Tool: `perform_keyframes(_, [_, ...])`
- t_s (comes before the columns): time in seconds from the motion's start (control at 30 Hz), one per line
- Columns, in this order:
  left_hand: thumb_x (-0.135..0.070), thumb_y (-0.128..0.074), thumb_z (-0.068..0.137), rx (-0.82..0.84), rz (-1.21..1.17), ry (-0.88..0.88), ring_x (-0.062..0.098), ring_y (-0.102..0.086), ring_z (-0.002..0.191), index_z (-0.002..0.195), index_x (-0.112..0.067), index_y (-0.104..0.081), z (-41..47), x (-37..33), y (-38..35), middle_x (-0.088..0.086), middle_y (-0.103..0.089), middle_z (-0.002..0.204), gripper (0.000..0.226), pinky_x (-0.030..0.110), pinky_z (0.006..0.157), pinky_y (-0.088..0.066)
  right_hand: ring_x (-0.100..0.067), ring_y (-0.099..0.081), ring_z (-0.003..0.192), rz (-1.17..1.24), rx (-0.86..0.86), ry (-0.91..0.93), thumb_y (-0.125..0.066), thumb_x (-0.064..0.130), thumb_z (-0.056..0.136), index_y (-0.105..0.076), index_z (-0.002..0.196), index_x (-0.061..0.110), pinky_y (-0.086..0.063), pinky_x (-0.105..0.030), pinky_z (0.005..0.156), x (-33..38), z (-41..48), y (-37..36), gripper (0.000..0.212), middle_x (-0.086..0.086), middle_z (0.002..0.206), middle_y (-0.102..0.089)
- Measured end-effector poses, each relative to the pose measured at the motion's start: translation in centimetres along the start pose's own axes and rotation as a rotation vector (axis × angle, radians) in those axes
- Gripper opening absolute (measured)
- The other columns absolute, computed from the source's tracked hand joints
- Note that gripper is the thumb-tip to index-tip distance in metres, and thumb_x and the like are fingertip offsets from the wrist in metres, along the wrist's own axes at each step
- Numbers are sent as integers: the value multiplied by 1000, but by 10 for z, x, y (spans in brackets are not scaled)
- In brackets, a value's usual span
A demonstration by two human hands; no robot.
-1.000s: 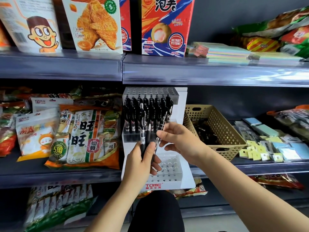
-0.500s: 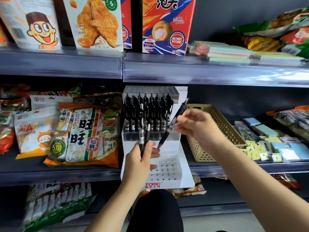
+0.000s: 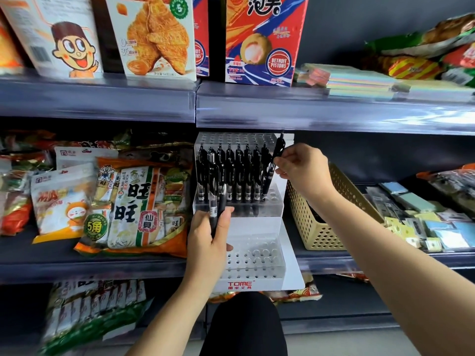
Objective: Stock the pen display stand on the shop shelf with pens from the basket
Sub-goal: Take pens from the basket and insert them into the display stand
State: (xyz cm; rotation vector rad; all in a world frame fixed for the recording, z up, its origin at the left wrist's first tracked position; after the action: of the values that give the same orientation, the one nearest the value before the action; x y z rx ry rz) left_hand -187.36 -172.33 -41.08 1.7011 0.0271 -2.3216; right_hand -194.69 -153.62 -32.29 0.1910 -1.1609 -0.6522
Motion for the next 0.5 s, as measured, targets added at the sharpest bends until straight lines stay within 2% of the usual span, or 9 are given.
perform_keyframes(0.07, [-49,-39,81,-4,2,0,28,-61,78,111,-15,-64,0,1,1,-1,-45,89,51,5,50,-42,-25,-69,72,-40,45,-12,-68,13,84,-58,72,18,-56,-44,75,-6,0,-6,16,-5,68,-67])
perform_keyframes(0.17, [-44,-41,84,6,-25,13,26,-60,76,112,-23,-61,0,1,1,-2,-45,91,41,5,49,-43,-23,-68,69,-145,103,4,-71,13,81,-65,75,6,-56,-42,75,-13,-1,-14,11,-9,69,-69])
perform_keyframes(0.23, [-36,-44,89,15,-21,14,25,-60,74,111,-24,-59,0,1,0,1,-46,92,29,6,48,-43,-14,-65,61,-169,126,-19,-70,15,82,-66,74,9,-56,-36,74,-18,-3,-17,11,-10,69,-70])
perform_keyframes(0.3, [-30,-47,92,26,-19,13,26,-61,71,100,-26,-57,0,2,-1,9,-49,94,14,6,46,-42,-5,-59,54,-184,125,-26,-70,17,82,-65,73,13,-55,-29,72,-20,-3,-18,11,-10,70,-71])
perform_keyframes(0.37, [-28,-49,92,34,-20,23,26,-61,68,92,-29,-54,1,2,-2,15,-52,96,5,5,46,-41,-10,-60,58,-196,124,-23,-70,18,82,-66,75,12,-54,-28,71,-21,-2,-19,10,-9,71,-71])
perform_keyframes(0.5, [-29,-50,92,55,-42,62,15,-59,56,86,-28,-56,1,4,-3,16,-55,89,9,8,45,-40,-10,-56,64,-193,93,-30,-73,22,80,-61,81,16,-46,-26,68,-22,-5,-17,13,4,70,-63])
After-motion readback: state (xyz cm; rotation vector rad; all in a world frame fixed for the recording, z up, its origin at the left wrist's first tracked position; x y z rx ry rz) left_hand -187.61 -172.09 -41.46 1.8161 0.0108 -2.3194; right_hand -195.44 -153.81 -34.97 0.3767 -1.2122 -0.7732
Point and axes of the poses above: each hand's wrist, its own z-axis towards the middle knuckle, its own y-axis out of the back of the hand, x = y × z, the point moved 3 cm from there along z, towards the middle knuckle
